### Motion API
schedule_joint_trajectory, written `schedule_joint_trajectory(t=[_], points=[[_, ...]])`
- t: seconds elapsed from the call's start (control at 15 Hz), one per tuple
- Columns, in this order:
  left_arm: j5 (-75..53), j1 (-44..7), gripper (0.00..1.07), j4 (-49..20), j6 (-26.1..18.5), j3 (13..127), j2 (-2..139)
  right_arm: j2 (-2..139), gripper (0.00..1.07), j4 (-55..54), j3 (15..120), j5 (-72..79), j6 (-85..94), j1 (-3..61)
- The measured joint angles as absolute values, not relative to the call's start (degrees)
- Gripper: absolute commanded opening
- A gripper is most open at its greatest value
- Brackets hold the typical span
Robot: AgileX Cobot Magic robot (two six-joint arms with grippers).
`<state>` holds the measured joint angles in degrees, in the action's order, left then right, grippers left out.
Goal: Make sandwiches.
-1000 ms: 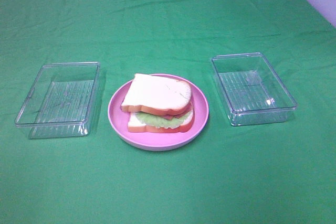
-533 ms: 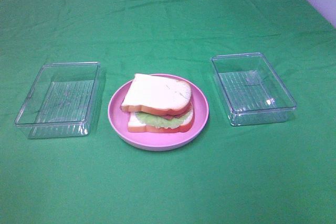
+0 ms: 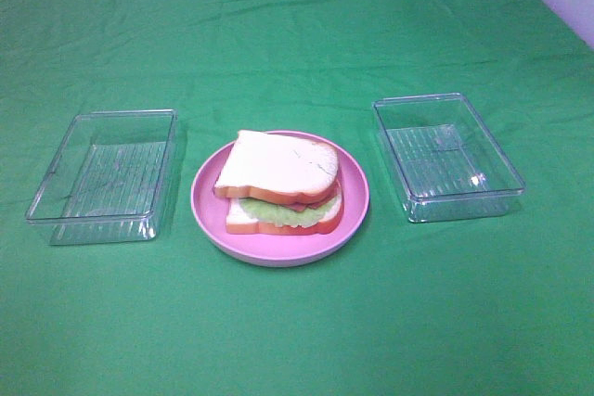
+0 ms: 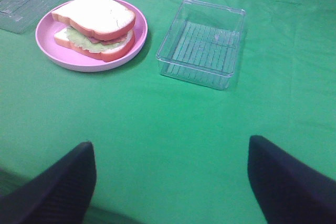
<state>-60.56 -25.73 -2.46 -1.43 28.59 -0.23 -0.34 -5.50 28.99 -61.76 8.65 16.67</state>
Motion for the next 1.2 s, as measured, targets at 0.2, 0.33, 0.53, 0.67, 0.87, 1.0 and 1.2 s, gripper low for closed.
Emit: schedule_joint_trajectory(t=[0.2,0.33,0.53,0.67,0.87,1.0,1.2], points=[[-60.56,-25.73,0.7,-2.46,-1.43,28.59,-0.23,-0.34,0.76,-5.5,28.99,-61.76,8.65,16.67],[-60.56,-25.73,0.7,-2.46,-1.43,28.59,-0.23,-0.34,0.76,-5.5,28.99,-61.76,8.65,16.67],[-60.56,-25.15,0.7,-2.46,-1.43,28.59,-0.23,-0.34,0.76,-5.5,28.99,-61.76,8.59,16.67],[-60.56,-20.05,0.7,-2.46,-1.43,28.59,-0.23,-0.34,0.76,-5.5,28.99,-61.76,8.59,14.38],[-60.56,-7.45,0.7,-2.46,-1.43,28.59,-0.23,-0.34,0.76,-5.5,28.99,-61.76,8.59,4.18],[-60.56,-1.15,0.7,-2.46,-1.43,28.59,-0.23,-0.34,0.76,-5.5,28.99,-61.76,8.59,-0.29],[-60.56,0.34,0.7,-2.46,-1.49,28.59,-0.23,-0.34,0.76,-5.5,28.99,-61.76,8.59,-0.92]])
